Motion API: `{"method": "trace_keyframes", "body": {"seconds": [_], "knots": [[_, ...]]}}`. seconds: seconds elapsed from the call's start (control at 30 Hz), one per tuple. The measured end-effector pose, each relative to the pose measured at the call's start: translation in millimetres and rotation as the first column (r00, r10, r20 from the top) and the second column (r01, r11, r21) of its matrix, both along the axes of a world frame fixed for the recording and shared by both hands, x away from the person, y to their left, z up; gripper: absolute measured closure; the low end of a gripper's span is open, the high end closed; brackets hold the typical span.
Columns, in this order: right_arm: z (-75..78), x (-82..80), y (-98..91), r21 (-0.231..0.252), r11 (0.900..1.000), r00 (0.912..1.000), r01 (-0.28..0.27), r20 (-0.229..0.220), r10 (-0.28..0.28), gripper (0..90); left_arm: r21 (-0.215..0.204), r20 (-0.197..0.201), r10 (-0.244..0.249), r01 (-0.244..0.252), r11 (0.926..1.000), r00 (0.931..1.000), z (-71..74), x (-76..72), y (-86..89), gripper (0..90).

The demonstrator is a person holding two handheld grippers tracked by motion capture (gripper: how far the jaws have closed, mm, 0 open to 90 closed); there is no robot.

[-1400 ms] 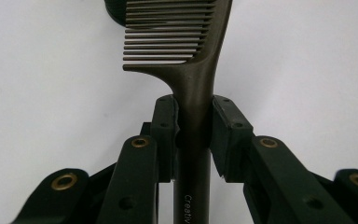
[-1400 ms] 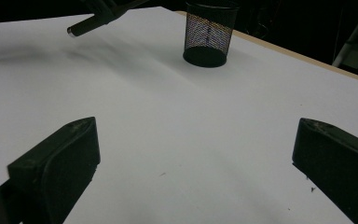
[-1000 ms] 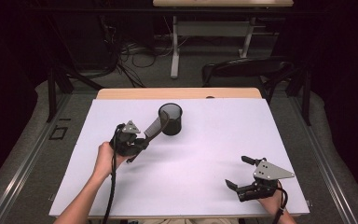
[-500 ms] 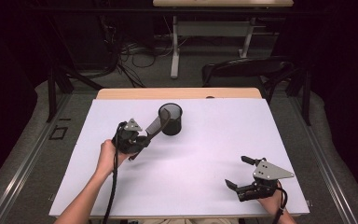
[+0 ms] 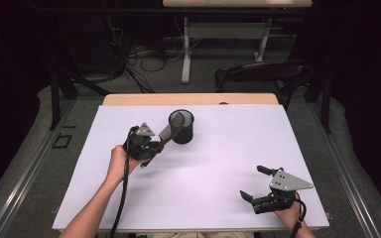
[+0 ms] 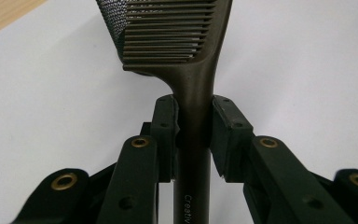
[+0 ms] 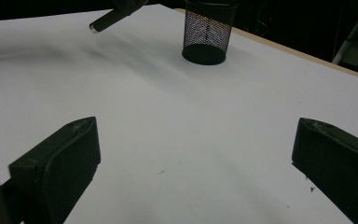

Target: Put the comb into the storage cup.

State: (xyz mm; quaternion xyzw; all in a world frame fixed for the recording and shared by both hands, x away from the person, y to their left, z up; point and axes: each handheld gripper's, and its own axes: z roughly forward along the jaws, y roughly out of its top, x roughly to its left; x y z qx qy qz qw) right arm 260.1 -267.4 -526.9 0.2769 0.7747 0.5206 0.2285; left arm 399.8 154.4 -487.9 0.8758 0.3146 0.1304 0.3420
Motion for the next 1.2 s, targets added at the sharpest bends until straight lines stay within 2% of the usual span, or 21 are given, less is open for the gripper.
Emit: {"method": "trace_keyframes", "body": {"seconds": [0.13, 0.73, 1.2], "knots": [[-0.1, 0.1, 0.1, -0.001, 1.0000, 1.0000, 0.001, -0.006, -0.001, 0.6, -0.017, 0.005, 0.001, -0.001, 0.9998, 1.0000, 2.2, 1.0, -2.0, 72.7], [-0.5, 1.0, -0.6, 0.001, 1.0000, 1.0000, 0.001, -0.005, -0.001, 0.5, -0.049, 0.047, 0.007, -0.004, 0.9988, 0.9989, 9.8, 6.5, -7.8, 72.8], [-2.4, 3.3, -1.3, 0.007, 1.0000, 0.9998, -0.003, -0.018, 0.003, 0.4, -0.099, 0.082, 0.025, -0.016, 0.9949, 0.9964, 7.9, 10.2, -10.1, 72.7]]}}
